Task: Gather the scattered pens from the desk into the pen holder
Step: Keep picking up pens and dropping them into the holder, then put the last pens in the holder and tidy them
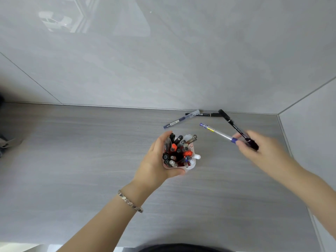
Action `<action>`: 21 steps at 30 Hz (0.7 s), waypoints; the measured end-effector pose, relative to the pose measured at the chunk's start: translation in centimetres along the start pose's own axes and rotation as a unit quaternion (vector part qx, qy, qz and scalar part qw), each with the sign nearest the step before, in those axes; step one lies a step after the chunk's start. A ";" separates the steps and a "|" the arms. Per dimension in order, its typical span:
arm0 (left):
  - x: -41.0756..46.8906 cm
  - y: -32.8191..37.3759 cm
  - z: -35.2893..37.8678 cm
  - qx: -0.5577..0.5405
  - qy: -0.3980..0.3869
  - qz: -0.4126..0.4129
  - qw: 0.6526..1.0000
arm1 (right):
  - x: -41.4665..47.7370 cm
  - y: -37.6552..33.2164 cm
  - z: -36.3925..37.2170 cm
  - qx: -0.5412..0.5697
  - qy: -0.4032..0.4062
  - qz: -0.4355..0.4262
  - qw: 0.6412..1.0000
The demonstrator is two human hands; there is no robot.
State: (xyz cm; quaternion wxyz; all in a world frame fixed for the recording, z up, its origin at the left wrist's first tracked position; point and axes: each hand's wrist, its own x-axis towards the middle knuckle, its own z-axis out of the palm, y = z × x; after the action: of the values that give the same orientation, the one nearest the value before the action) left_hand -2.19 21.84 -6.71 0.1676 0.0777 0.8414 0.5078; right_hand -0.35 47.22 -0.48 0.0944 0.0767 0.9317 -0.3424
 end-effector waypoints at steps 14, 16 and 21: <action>-0.1 -0.1 0.0 0.001 0.011 0.020 1.000 | 0.1 -7.5 1.4 -0.158 -0.051 -0.037 0.985; -0.1 -0.2 0.0 -0.005 0.009 0.018 1.000 | 1.5 -8.7 3.2 -0.140 -0.008 -0.072 0.987; 0.0 -0.5 0.2 -0.001 0.017 0.016 1.000 | 1.4 -8.9 8.9 -0.174 0.099 -0.150 0.968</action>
State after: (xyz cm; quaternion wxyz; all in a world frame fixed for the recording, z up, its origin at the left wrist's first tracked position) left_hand -2.06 21.79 -7.19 0.1455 0.0828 0.8423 0.5123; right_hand -2.49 34.80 -1.93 -0.0384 -0.0477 0.9825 -0.1762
